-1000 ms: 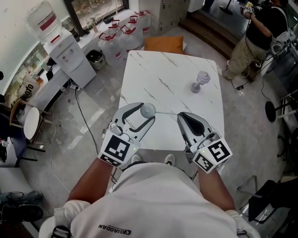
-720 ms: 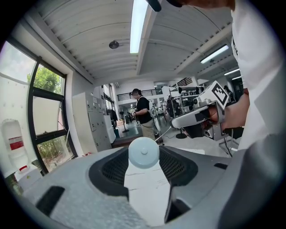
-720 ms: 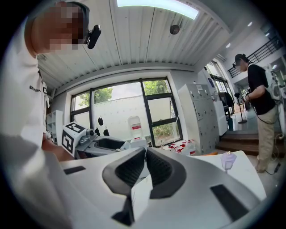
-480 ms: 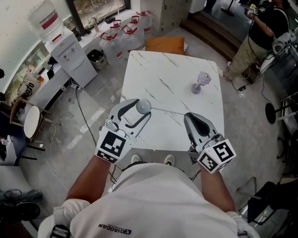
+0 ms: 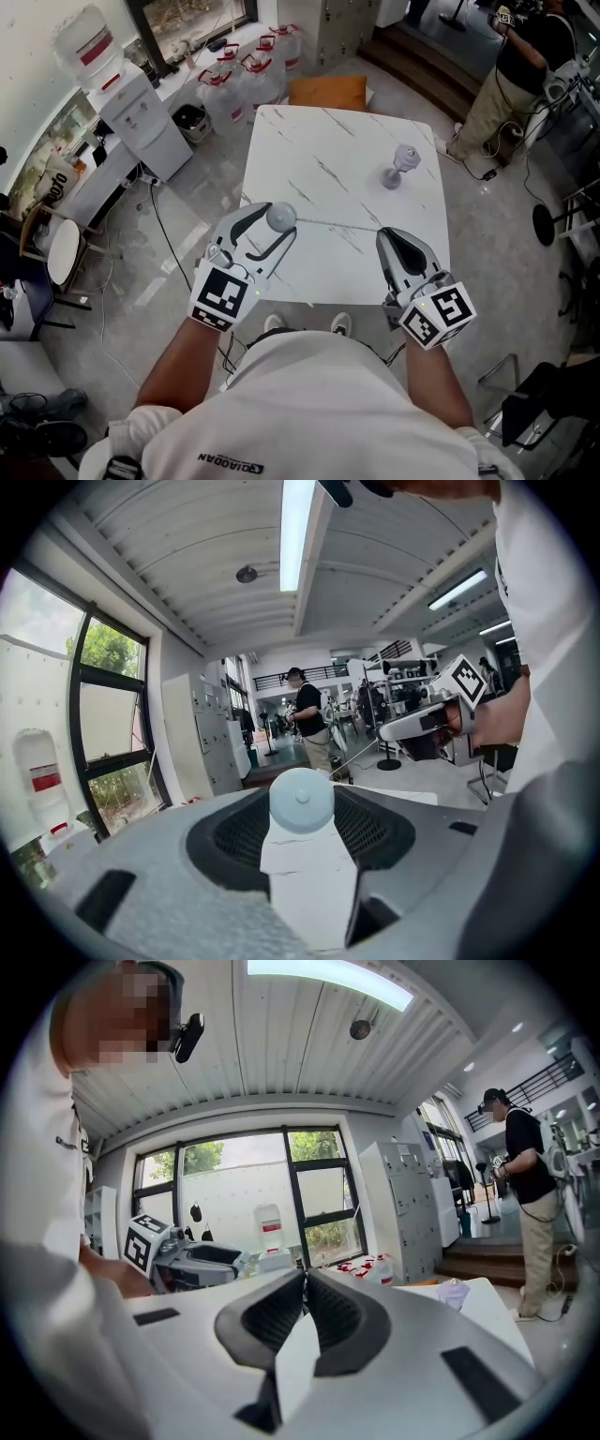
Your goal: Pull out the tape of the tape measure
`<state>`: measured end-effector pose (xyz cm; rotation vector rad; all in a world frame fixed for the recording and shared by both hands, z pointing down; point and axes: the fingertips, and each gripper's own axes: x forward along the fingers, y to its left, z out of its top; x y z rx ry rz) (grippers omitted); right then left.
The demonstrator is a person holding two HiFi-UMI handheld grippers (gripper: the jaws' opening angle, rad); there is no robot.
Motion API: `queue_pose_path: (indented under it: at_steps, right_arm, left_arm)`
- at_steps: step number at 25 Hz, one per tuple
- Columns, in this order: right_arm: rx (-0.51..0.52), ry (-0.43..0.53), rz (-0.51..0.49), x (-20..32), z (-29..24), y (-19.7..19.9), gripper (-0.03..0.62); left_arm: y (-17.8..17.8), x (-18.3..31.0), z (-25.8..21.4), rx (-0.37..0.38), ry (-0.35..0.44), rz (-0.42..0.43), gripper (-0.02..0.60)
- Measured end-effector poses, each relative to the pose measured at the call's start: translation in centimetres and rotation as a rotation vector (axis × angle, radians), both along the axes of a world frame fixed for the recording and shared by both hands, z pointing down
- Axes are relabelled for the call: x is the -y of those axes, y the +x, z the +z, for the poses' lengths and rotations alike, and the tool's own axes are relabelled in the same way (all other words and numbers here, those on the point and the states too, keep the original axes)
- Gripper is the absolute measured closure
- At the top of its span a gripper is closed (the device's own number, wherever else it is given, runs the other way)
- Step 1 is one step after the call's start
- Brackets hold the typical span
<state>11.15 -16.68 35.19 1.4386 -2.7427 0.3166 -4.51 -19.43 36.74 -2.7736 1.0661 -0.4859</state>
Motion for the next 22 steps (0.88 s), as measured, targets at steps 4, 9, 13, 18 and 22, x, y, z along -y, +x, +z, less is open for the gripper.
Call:
queue_pose_path:
  at_steps: [4,9,13,18,22]
  right_arm:
    - [0.018,-0.028,0.061,0.4,0.5,1.7,0.574]
    - [0.021,-0.037,0.101,0.5,1.1,3.5,0.574]
    - [0.004,-0.028,0.115,0.4,1.0,3.6,0.574]
    - [0.016,-0.043,0.173,0.5,1.3,5.1,0.574]
    - [0.029,-0.054,0.205,0.5,1.6,6.6,0.574]
  left_arm:
    - [-1.1,0.4,0.3,-0.011,-0.018,-0.035,0.359]
    - [-1.9,0.6,0.9,-0.006,-0.026,-0.054,0.359]
    - [-1.9,0.5,0.9,0.002,-0.022,-0.051,0.359]
    - [-2.7,0.8,0.9,-0.002,-0.031,-0.080,0.359]
    - [-3.8,1.2,1.1,0.004,-0.037,-0.107,0.359]
